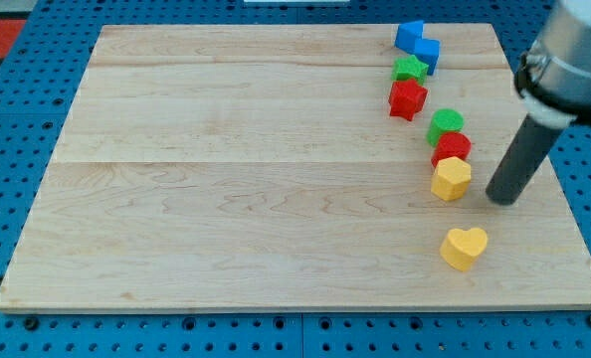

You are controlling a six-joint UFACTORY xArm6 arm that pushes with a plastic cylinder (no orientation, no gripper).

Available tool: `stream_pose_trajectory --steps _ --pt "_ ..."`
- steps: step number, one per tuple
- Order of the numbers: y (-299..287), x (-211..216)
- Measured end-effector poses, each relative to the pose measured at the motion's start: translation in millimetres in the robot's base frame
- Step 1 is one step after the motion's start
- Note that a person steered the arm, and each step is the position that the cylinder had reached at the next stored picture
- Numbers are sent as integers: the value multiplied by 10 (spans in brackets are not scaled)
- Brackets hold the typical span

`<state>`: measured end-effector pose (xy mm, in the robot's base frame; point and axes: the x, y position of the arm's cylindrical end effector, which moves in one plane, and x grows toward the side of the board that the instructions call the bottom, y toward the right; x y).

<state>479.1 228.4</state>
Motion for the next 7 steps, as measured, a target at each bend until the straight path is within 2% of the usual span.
stream_pose_trajectory --steps 1,2,4,6,7 --pt "14 -469" --pt "-415 -669" --pt "-189 -724" --pt "-491 -898" --pt "-425 -1028"
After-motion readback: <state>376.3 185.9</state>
